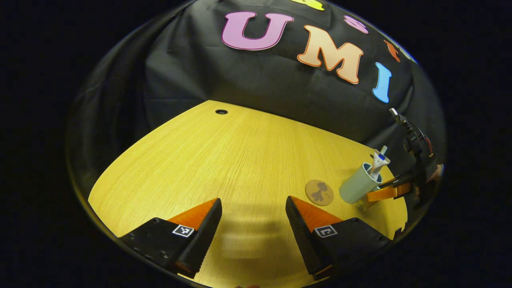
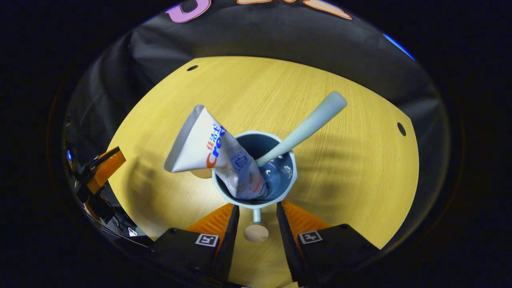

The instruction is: Put the toothbrush and toothpaste on the desktop into the cup, then pick up the cup and place it on the coaster on the desktop.

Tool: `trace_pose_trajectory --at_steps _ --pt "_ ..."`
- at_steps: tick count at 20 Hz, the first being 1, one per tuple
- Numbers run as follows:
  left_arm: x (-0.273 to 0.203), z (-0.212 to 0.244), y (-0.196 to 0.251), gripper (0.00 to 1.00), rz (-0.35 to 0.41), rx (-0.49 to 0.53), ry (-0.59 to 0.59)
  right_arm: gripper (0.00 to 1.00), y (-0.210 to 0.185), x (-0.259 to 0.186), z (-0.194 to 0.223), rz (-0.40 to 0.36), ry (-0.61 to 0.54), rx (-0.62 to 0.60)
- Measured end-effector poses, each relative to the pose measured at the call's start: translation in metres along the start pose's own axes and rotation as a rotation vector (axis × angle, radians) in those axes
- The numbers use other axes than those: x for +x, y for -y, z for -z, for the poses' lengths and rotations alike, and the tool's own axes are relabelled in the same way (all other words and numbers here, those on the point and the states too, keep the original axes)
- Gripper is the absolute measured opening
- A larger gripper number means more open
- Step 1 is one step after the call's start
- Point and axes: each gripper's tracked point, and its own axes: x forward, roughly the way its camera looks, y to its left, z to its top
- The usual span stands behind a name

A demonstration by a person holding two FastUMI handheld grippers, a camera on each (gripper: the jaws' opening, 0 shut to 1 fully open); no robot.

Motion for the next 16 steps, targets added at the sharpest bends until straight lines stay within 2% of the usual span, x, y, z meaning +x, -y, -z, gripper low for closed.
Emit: trace_pose_trajectory --at_steps 3,4,5,11,16 --pt "-0.001 0.005 0.005 0.93 0.019 -0.013 -0.012 0.49 0.002 0.006 0.005 0.030 -0.029 -0.004" --pt "0.000 0.006 0.007 0.92 0.024 -0.014 -0.015 0.33 0.003 0.003 0.005 0.035 -0.032 0.002" --pt "0.000 0.007 0.008 0.93 0.029 -0.016 -0.019 0.29 0.003 0.003 0.005 0.039 -0.038 0.007" --pt "0.000 0.010 0.009 0.93 0.038 -0.023 -0.024 0.24 0.002 0.001 0.003 0.056 -0.035 0.037" --pt "0.002 0.019 0.004 0.93 0.043 -0.041 -0.034 0.24 -0.008 -0.014 -0.009 0.046 -0.002 0.000"
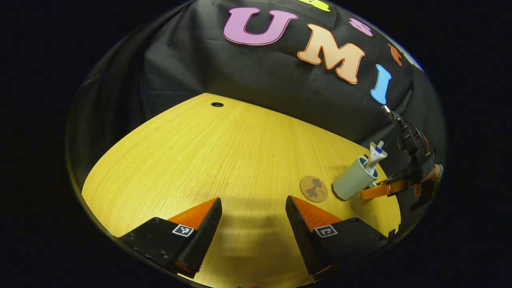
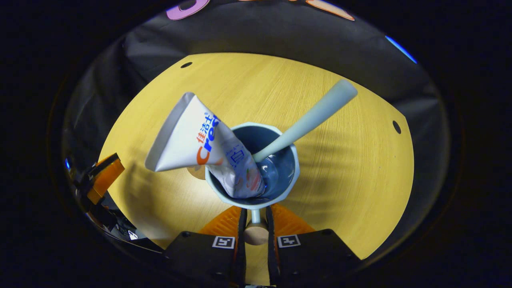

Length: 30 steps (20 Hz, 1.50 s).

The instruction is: Put the toothbrush and toothpaste on the desktop into the cup, then pick up the cup and place it on the coaster on the desktop.

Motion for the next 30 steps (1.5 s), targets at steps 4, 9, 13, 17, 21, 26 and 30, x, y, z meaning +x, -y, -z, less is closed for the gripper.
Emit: trace_pose_trajectory --at_steps 4,9,13,17,21,26,30 --pt "0.001 0.004 -0.003 0.93 -0.009 -0.013 -0.013 0.24 -0.020 -0.006 -0.021 -0.029 0.028 -0.046" --pt "-0.010 0.016 -0.017 0.93 -0.038 -0.021 -0.016 0.24 -0.062 0.007 -0.033 -0.070 0.015 -0.121" --pt "-0.006 0.013 -0.028 0.93 -0.056 -0.034 -0.012 0.24 -0.077 0.020 -0.033 -0.084 -0.004 -0.160" --pt "-0.007 0.015 -0.036 0.93 -0.067 -0.044 -0.017 0.24 -0.087 0.022 -0.030 -0.071 -0.016 -0.184" --pt "-0.008 0.014 -0.036 0.93 -0.073 -0.035 -0.020 0.24 -0.085 0.024 -0.027 -0.055 -0.021 -0.217" --pt "-0.011 0.012 -0.031 0.93 -0.059 -0.009 -0.022 0.34 -0.088 0.015 -0.025 -0.076 0.009 -0.221" --pt "-0.011 0.009 -0.013 0.93 -0.030 0.021 -0.039 0.99 -0.083 0.004 -0.007 -0.105 0.026 -0.164"
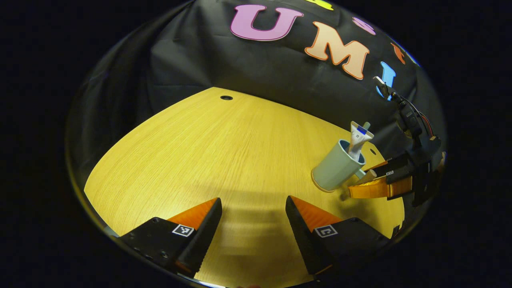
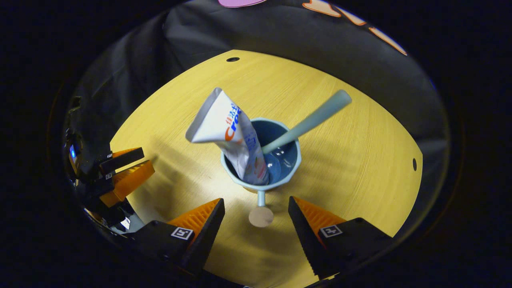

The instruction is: Put the toothbrush and toothpaste on the desktop into the cup, then pick up the cup and place it on the coaster on the desktop.

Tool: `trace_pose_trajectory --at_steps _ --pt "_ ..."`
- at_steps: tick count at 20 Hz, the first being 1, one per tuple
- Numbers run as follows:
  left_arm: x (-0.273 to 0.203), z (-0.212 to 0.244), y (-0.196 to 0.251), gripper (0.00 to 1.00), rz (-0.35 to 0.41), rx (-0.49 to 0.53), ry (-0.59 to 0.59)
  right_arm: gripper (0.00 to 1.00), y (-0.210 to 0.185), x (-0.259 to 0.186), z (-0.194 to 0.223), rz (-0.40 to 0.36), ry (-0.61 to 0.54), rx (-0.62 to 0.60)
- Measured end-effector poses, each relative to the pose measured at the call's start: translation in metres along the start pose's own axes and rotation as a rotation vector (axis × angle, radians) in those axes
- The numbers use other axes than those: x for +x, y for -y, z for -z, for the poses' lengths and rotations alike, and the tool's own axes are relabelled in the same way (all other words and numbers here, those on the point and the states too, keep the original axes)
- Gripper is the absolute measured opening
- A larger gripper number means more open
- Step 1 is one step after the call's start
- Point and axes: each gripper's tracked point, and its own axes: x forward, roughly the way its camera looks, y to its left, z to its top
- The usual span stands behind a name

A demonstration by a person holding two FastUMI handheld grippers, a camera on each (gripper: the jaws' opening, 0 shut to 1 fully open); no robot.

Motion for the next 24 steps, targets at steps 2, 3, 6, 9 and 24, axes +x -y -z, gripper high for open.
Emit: trace_pose_trajectory --at_steps 2,3,6,9,24 --pt "0.001 -0.001 0.012 0.93 0.019 0.027 -0.010 0.99 0.003 -0.010 0.013 -0.013 0.018 0.056" --pt "0.001 -0.001 0.019 0.93 0.034 0.044 -0.015 0.99 0.007 -0.014 0.020 -0.008 0.029 0.079" --pt "0.001 0.000 0.039 0.93 0.071 0.088 -0.041 0.99 0.025 -0.028 0.049 0.026 0.040 0.138" --pt "0.002 0.003 0.061 0.93 0.110 0.130 -0.070 0.99 0.051 -0.036 0.081 0.075 0.040 0.200" --pt "0.003 0.013 0.123 0.93 0.196 0.238 -0.149 0.99 0.159 -0.120 0.123 0.306 0.377 0.556"
